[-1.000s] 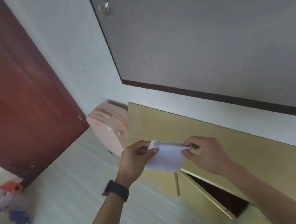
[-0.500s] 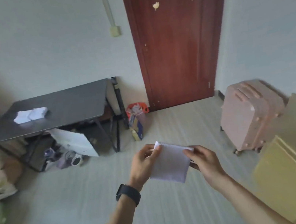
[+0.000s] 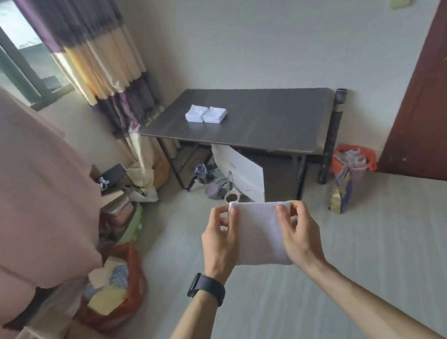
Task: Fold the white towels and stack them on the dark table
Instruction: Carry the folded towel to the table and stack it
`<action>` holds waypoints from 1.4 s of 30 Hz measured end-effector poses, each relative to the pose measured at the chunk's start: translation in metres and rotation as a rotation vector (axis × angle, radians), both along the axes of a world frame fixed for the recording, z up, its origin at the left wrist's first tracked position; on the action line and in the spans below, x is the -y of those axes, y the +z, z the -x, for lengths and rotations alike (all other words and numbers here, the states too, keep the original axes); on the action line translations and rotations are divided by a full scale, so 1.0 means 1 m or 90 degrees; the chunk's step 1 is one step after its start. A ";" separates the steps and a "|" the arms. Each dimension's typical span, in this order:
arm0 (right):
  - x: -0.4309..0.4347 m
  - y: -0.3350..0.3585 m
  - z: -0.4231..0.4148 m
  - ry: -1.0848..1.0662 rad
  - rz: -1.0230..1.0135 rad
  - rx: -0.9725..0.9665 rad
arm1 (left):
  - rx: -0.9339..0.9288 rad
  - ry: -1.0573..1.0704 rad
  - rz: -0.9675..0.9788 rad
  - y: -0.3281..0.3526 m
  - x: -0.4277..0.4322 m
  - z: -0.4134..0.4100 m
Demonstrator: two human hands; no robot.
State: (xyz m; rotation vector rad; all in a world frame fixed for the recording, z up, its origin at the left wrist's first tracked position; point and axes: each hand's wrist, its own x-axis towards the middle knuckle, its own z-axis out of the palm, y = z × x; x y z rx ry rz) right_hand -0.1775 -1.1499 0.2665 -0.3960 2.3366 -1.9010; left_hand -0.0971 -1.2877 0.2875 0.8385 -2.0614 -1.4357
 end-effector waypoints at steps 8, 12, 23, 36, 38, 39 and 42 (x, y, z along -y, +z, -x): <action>0.162 -0.026 0.097 0.119 -0.035 -0.005 | 0.033 0.134 -0.062 -0.032 0.141 0.067; 0.234 -0.036 0.150 0.176 -0.051 0.010 | 0.063 0.198 -0.069 -0.040 0.206 0.110; 0.404 -0.067 0.290 0.201 -0.094 0.042 | 0.089 0.238 -0.104 -0.078 0.374 0.246; 0.592 -0.092 0.466 0.022 -0.122 0.133 | 0.147 0.062 -0.131 -0.110 0.593 0.456; 0.607 -0.098 0.492 -0.009 -0.126 0.149 | 0.163 0.030 -0.132 -0.114 0.613 0.491; 0.614 -0.101 0.506 -0.025 -0.128 0.158 | 0.171 0.014 -0.130 -0.116 0.622 0.509; 0.636 -0.110 0.553 -0.062 -0.126 0.185 | 0.184 -0.028 -0.144 -0.125 0.648 0.565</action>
